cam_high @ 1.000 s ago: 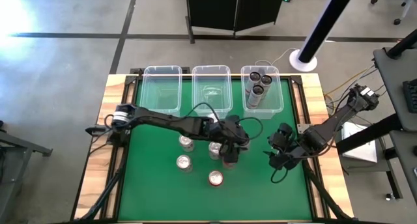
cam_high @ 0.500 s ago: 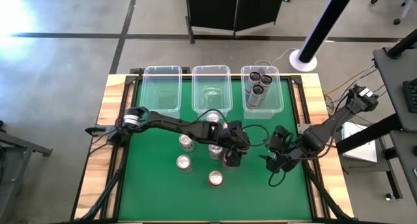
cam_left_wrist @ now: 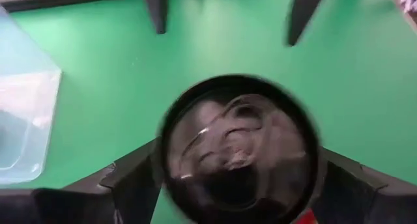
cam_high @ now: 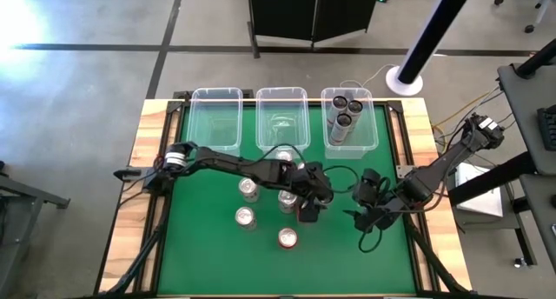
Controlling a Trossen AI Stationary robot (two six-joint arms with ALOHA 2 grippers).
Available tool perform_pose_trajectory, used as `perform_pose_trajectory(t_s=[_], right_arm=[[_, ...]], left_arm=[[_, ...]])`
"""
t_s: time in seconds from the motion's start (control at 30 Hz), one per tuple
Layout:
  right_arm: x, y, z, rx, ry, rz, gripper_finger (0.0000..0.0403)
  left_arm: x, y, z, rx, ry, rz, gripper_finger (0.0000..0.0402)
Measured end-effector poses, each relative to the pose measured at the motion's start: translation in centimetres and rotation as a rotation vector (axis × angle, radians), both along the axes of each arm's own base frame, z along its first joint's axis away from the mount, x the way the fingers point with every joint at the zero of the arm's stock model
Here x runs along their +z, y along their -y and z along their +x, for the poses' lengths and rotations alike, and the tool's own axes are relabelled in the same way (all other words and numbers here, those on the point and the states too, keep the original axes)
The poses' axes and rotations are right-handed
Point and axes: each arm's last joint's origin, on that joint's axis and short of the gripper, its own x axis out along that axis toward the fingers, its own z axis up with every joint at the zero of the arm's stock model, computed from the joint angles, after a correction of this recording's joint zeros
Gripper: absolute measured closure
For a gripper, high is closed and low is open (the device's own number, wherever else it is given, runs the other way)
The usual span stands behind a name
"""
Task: Sort soda cans
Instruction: Put the white soda can into the top right transparent bin aligned with the other white soda can
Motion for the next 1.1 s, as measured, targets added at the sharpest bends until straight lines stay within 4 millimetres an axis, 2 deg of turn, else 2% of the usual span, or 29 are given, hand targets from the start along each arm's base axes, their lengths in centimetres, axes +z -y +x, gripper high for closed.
perform_pose_trajectory(t_s=[0.3, 0.43, 0.57, 0.7, 0.9, 1.1], right_arm=[[0.6, 0.0, 1.1, -0.021, 0.14, -0.078, 0.0048], [0.4, -0.1, 1.6, -0.031, 0.164, -0.091, 0.0048], [-0.5, -0.2, 2.6, -0.029, 0.184, -0.14, 0.0048], [-0.7, -0.7, 3.5, 0.017, 0.211, -0.147, 0.0048], [-1.8, -0.7, 4.2, 0.025, 0.161, -0.144, 0.0048], [-2.2, -0.7, 5.2, 0.022, 0.189, -0.141, 0.0048]], left_arm=[[4.9, -0.9, 0.4, -0.074, 0.036, -0.029, 0.0086], [6.8, -0.9, -0.3, -0.063, -0.021, -0.041, 0.0086], [8.1, -0.1, -1.7, -0.079, -0.099, -0.026, 0.0086], [9.3, -0.2, -3.5, -0.047, -0.101, 0.01, 0.0086], [8.8, -1.4, -5.8, 0.026, 0.011, -0.014, 0.0086], [8.7, -1.8, -10.6, 0.107, 0.213, -0.024, 0.0086]])
